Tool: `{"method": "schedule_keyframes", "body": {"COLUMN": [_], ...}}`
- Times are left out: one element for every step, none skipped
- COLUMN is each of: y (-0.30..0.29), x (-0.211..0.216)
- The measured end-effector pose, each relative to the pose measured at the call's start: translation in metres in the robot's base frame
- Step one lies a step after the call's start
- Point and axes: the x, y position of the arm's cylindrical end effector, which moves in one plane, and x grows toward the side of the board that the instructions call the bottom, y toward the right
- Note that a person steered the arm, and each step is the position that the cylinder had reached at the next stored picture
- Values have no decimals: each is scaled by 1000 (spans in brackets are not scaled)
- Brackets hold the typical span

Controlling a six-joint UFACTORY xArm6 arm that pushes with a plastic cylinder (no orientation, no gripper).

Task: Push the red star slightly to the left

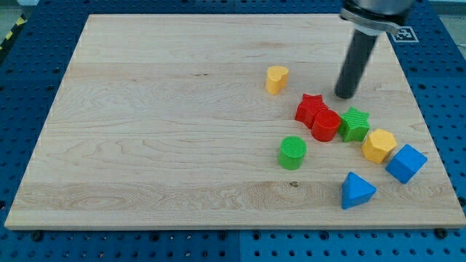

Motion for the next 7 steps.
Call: {"method": "schedule_keyframes", "body": {"y": [-4, -7, -17, -43, -67, -78, -93], "x": [36, 37, 36, 31, 28, 29, 29]}}
